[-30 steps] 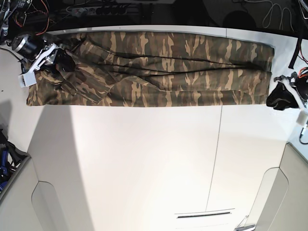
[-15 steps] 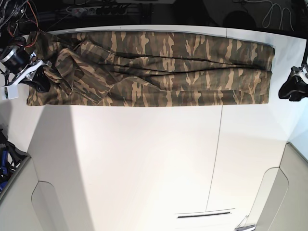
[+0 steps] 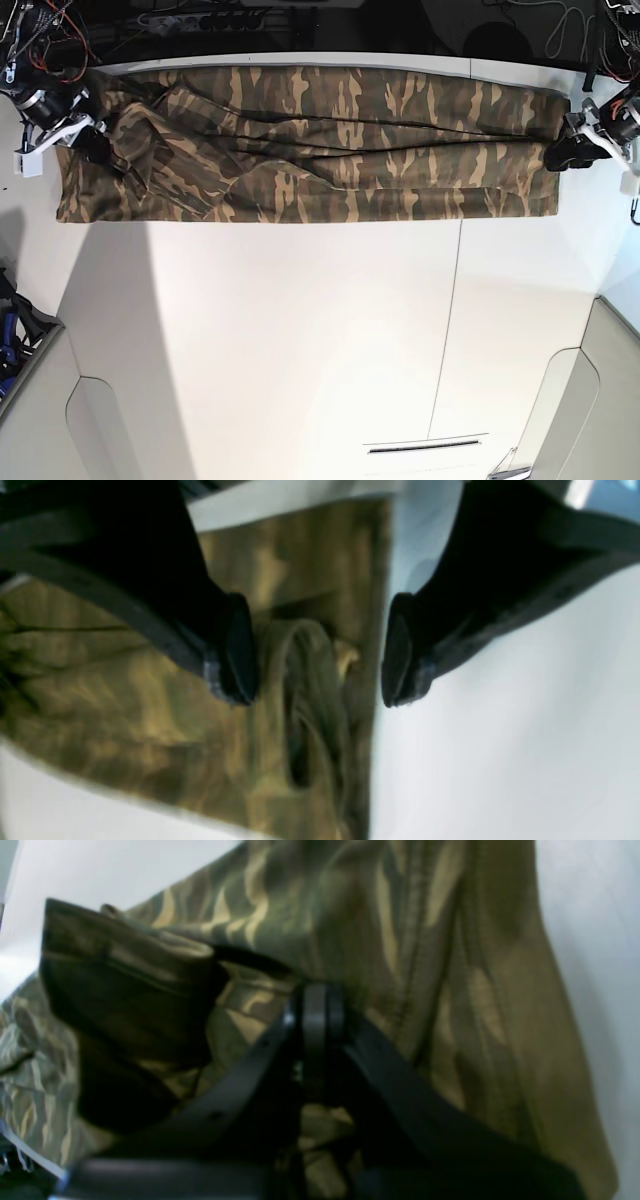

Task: Fold the T-shirt properly
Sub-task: 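Grasp the strip's ends and pull them to straighten it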

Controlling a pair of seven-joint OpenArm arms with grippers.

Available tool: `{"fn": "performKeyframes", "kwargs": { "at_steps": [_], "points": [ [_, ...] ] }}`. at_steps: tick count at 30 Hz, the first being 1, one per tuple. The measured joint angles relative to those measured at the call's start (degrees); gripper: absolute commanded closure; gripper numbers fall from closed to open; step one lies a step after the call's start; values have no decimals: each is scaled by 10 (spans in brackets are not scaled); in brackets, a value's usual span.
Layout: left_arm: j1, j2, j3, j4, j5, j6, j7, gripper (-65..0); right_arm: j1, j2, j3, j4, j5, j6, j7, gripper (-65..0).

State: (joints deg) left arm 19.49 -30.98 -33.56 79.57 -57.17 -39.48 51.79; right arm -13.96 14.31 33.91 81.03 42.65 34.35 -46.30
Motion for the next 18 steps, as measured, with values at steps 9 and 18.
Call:
{"fn": "performKeyframes", "kwargs": {
  "at_steps": [9,18],
  "points": [
    [0,0,3,-4,10,0,-4,-421,3,0,0,-2,19,1,-1,-135],
    [0,0,3,-4,11,0,5,-421,3,0,0,-2,19,1,-2,-135]
  ]
}}
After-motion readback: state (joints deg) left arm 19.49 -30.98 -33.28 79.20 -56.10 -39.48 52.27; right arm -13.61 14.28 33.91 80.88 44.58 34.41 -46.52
